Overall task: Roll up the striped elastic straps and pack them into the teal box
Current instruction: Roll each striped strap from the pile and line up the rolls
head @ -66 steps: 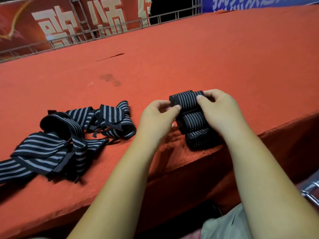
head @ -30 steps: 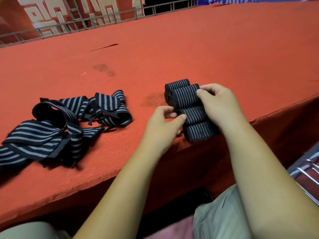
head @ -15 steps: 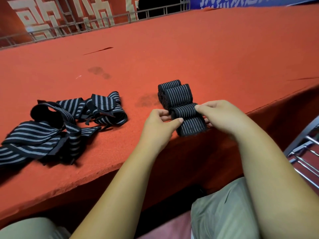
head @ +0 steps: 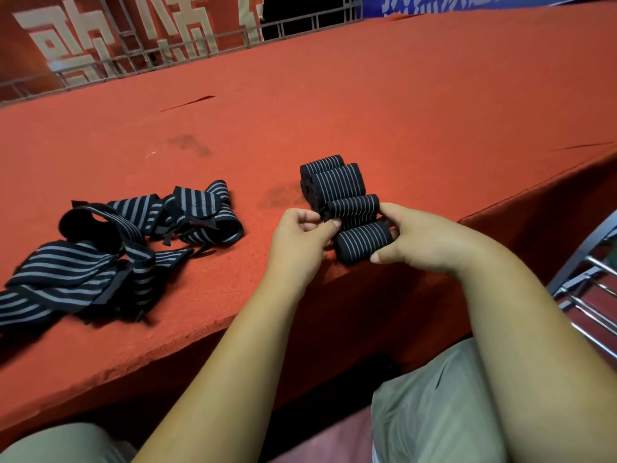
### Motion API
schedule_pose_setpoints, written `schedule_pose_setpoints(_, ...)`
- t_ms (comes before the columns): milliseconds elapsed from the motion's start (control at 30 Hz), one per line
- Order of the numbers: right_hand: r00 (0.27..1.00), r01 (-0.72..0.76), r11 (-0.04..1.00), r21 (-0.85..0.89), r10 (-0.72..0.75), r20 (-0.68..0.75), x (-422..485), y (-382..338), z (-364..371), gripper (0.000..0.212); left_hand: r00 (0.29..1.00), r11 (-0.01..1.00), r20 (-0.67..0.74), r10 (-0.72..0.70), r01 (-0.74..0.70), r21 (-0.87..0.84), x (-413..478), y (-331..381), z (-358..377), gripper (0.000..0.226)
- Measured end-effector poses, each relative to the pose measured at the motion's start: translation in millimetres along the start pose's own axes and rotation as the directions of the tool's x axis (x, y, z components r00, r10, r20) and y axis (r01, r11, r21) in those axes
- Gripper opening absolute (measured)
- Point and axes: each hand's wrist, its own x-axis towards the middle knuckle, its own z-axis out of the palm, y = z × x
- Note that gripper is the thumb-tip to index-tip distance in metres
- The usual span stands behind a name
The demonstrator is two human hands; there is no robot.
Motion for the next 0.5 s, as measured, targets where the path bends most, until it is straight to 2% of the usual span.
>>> schedule_pose_setpoints(167,0.999,0.016,0.998,0.068,-0.014,-0.034,6,10,-1,0.076,1.000,0.999,0.001,-0.018,0.018,0.045,5,-4,-2,0.030)
schedule_pose_setpoints(300,0.995,-0.037,0.978,0.205,0.055,-0.084,4,11,-3,0.043,0.996,0.996,0.060,-0.067,0.062,0.070,8,-3,-6,0.024)
schedule_pose_setpoints(367,0.987,-0.087,0.964,0.253,0.118,-0.113,4,12,-4,0.041,0.992,0.989,0.096,-0.087,0.075,0.125,8,1,-9,0.020)
schedule_pose_setpoints(500,0.980,-0.140,0.914,0.380,0.182,-0.075,0,8,-6,0.040,0.981,0.980,0.147,-0.126,0.100,0.172,7,7,-11,0.015)
